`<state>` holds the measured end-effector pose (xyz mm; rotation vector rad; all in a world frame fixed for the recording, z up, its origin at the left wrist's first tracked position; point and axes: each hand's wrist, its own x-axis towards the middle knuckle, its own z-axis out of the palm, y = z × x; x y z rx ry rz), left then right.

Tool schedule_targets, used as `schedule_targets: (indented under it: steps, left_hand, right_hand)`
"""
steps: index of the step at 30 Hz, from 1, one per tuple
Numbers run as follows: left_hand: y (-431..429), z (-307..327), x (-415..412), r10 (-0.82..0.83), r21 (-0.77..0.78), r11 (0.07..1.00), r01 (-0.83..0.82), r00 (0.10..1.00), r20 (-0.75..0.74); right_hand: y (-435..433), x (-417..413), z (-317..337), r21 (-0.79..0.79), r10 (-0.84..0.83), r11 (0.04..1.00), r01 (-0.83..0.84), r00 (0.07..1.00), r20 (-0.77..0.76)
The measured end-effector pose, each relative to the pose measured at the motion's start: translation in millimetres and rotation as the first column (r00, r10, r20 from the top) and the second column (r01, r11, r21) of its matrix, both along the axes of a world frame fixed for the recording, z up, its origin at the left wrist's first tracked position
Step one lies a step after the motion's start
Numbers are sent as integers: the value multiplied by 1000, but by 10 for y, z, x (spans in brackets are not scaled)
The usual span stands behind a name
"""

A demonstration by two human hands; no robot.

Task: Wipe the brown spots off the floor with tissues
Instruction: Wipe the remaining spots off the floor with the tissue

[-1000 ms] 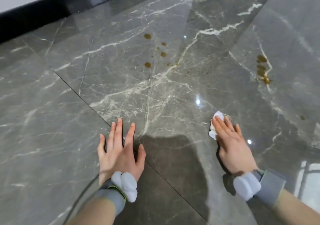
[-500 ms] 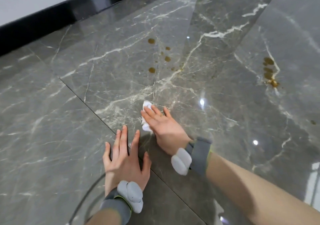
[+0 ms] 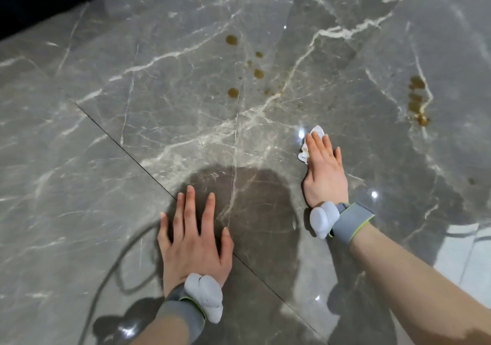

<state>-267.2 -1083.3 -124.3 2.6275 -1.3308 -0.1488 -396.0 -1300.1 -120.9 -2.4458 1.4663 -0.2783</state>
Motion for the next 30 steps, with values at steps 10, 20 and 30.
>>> schedule_targets:
  steps: [10, 20, 30]
  left_hand:
    - [-33, 82, -41, -1, 100, 995, 9, 997, -77]
    - [-54, 98, -10, 23, 63, 998, -19, 998, -60]
    - [-144, 140, -207, 94, 128, 986, -108, 989, 112]
  right_hand:
    - [-22, 48, 88, 53, -31, 998, 36, 994, -100]
    - [-71, 8, 39, 42, 41, 998, -37, 995, -89]
    - [-153, -222, 31, 100, 224, 969, -227, 974, 45]
